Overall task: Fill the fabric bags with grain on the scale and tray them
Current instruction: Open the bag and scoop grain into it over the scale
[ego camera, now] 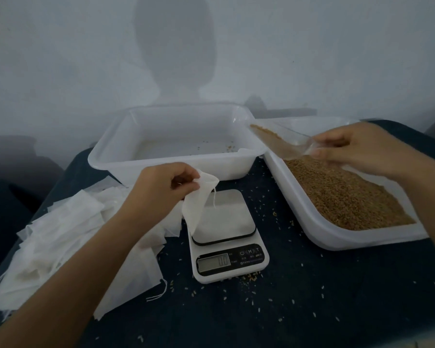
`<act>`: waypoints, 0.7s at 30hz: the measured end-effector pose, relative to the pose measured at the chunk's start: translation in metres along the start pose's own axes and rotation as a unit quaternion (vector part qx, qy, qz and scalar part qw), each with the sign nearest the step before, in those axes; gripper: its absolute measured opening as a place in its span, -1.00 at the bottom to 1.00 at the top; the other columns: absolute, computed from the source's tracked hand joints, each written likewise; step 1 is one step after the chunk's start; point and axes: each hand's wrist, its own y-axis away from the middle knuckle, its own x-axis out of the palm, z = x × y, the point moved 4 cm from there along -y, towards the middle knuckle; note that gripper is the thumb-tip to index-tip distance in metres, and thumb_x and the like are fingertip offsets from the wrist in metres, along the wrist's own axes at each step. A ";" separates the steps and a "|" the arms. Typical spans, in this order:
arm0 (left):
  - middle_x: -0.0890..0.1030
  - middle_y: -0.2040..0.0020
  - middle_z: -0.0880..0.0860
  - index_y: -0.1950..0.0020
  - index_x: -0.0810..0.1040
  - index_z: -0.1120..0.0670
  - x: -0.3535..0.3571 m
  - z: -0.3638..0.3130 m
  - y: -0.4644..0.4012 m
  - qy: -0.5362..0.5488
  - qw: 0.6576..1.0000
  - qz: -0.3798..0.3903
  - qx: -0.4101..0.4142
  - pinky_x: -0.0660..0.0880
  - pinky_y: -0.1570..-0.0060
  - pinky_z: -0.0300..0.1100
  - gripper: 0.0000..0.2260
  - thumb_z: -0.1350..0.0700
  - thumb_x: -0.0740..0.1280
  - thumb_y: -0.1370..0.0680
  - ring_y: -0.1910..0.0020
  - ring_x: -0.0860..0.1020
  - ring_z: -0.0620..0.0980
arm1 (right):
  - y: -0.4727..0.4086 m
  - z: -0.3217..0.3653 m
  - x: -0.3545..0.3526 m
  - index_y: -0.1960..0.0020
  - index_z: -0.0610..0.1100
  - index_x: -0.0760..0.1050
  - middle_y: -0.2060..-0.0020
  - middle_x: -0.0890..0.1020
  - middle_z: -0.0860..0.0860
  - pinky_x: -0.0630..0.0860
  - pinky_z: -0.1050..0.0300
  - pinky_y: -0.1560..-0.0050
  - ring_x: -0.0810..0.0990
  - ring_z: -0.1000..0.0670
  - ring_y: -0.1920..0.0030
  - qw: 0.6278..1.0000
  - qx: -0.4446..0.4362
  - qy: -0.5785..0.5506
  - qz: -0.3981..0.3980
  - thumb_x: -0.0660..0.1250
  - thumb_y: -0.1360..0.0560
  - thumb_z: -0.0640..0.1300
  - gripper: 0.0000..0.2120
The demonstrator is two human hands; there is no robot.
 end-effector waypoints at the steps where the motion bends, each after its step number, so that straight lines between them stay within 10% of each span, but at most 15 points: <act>1: 0.55 0.27 -0.26 0.19 0.55 -0.11 -0.003 0.002 -0.001 -0.001 1.000 0.005 -0.001 0.35 0.23 -0.61 -0.78 0.22 0.46 -0.41 0.23 0.52 -0.41 | 0.000 0.008 0.004 -0.16 0.01 0.60 0.18 0.70 0.11 0.42 0.55 0.36 0.64 0.26 0.30 0.999 -0.014 -0.015 0.025 0.45 -0.35 0.07 -0.60; 13: 0.56 0.21 -0.18 0.19 0.47 -0.14 -0.004 0.009 0.003 -0.056 0.993 0.093 0.053 0.44 0.11 -0.47 -0.77 0.18 0.43 -0.44 0.13 0.52 -0.27 | 0.008 0.040 0.048 0.00 0.37 0.55 0.06 0.64 0.37 0.45 0.34 -0.02 0.59 0.34 0.02 0.968 -0.135 0.032 0.210 0.46 -0.39 0.04 -0.72; 21: 0.58 0.22 -0.12 0.20 0.57 0.03 0.007 0.010 0.008 -0.047 0.992 0.103 0.063 0.49 0.09 -0.26 -0.90 0.20 0.45 -0.42 0.19 0.53 -0.21 | 0.011 0.042 0.047 -0.09 0.29 0.58 0.08 0.64 0.38 0.44 0.39 0.09 0.59 0.34 0.05 0.952 -0.156 0.076 0.252 0.44 -0.42 0.04 -0.72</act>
